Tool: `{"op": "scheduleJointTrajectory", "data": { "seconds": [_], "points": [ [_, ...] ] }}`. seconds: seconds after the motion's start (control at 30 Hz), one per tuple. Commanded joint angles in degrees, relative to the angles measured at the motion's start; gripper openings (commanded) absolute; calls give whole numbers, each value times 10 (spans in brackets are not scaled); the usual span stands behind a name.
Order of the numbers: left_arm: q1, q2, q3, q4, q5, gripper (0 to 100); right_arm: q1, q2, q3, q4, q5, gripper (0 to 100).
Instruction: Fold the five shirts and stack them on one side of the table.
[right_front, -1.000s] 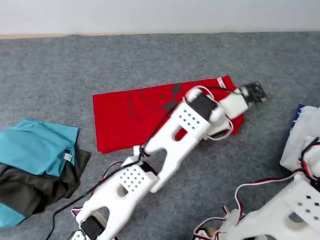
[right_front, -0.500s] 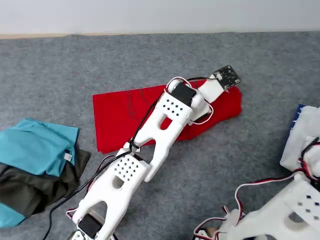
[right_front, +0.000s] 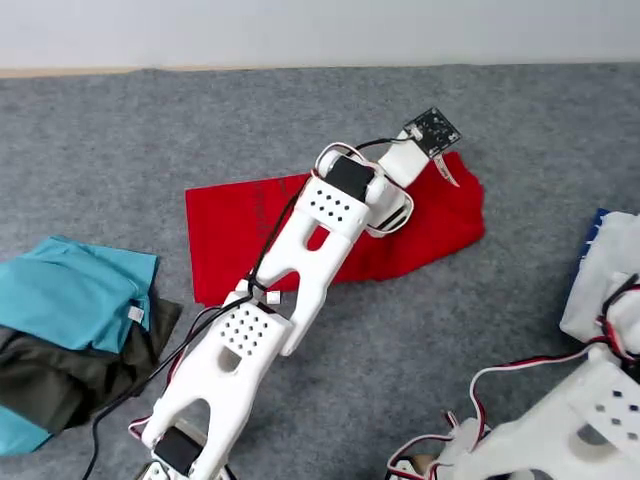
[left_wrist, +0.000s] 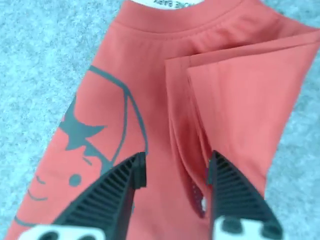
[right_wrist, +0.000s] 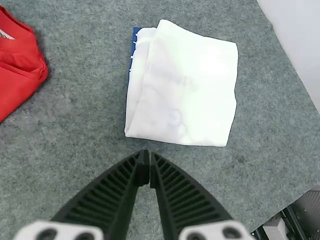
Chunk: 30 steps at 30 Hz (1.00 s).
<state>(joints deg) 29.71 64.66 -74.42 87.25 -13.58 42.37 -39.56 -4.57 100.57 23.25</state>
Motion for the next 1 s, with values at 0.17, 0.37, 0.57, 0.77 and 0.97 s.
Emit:
{"op": "scheduleJointTrajectory", "data": {
  "seconds": [0.17,0.37,0.57,0.77,0.97],
  "points": [
    [10,-40,-72,86,-6,205,7,-13,-3,24,4,9],
    [76,-57,-94,134,5,184,6,-13,-3,24,4,9],
    [76,-52,-17,133,4,118,7,-13,-3,24,4,9],
    [26,-52,49,94,-33,76,7,-13,-3,24,4,9],
    [22,-52,107,22,-34,76,7,-12,-2,24,4,9]
  ]
}}
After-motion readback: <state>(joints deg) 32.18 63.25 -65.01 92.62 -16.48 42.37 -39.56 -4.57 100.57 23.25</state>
